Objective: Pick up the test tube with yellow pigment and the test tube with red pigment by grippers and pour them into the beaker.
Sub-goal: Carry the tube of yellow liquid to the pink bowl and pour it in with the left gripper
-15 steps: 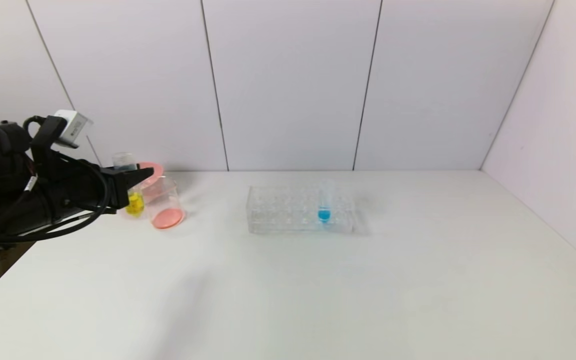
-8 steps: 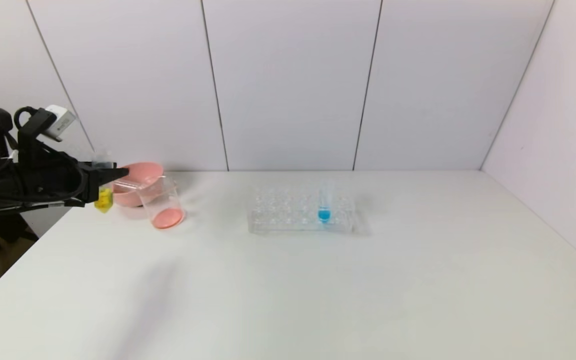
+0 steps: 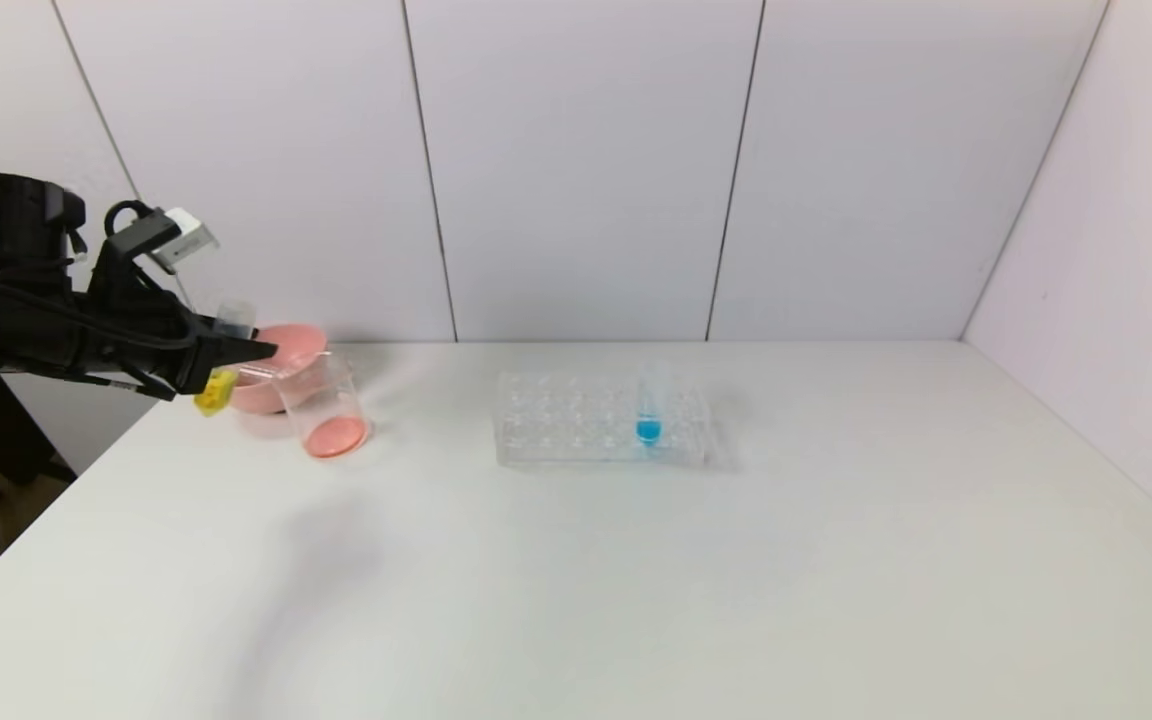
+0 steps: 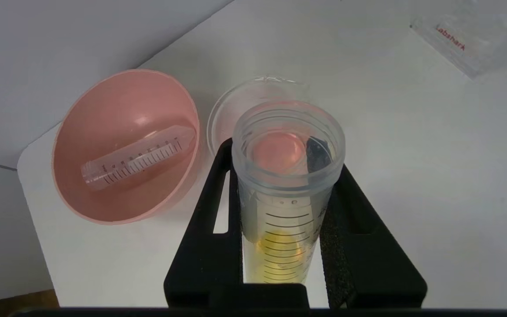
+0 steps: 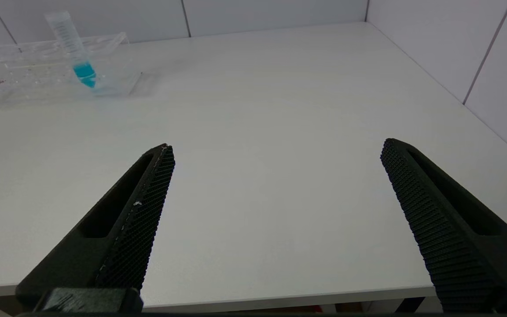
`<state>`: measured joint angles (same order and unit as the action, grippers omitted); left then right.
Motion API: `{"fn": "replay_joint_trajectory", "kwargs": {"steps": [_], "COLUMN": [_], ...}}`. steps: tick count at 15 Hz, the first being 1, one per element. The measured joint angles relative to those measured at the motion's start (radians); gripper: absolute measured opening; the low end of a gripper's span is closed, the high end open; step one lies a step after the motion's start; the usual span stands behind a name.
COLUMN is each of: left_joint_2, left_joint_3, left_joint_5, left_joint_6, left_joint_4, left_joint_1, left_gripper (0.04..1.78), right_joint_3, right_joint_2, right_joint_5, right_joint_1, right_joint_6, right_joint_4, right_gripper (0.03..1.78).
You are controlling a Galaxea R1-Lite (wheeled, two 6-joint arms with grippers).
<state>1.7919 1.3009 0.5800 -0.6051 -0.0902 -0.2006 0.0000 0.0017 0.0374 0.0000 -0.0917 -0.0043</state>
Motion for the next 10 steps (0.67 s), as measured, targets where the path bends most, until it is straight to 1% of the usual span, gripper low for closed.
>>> {"fn": "replay_joint_trajectory", "kwargs": {"steps": [3, 7, 10], "left_joint_2": [0.024, 0.073, 0.116], "left_joint_3": [0.102, 0.213, 0.331], "left_joint_5": [-0.053, -0.135, -0.184], "left_joint_6": [-0.071, -0.127, -0.156], "left_joint_4": [-0.156, -0.262, -0.373], "left_joint_1": [0.014, 0.023, 0.03], "left_gripper": [0.5, 0.5, 0.5], "right_joint_3": [0.0, 0.0, 0.0], "right_joint_2": [0.0, 0.0, 0.0], "right_joint_5": [0.0, 0.0, 0.001], "right_joint_1": [0.0, 0.0, 0.0], "right_joint_6": [0.0, 0.0, 0.0], "right_joint_4": [0.0, 0.0, 0.0], "right_gripper": [1.71, 1.71, 1.71]}}
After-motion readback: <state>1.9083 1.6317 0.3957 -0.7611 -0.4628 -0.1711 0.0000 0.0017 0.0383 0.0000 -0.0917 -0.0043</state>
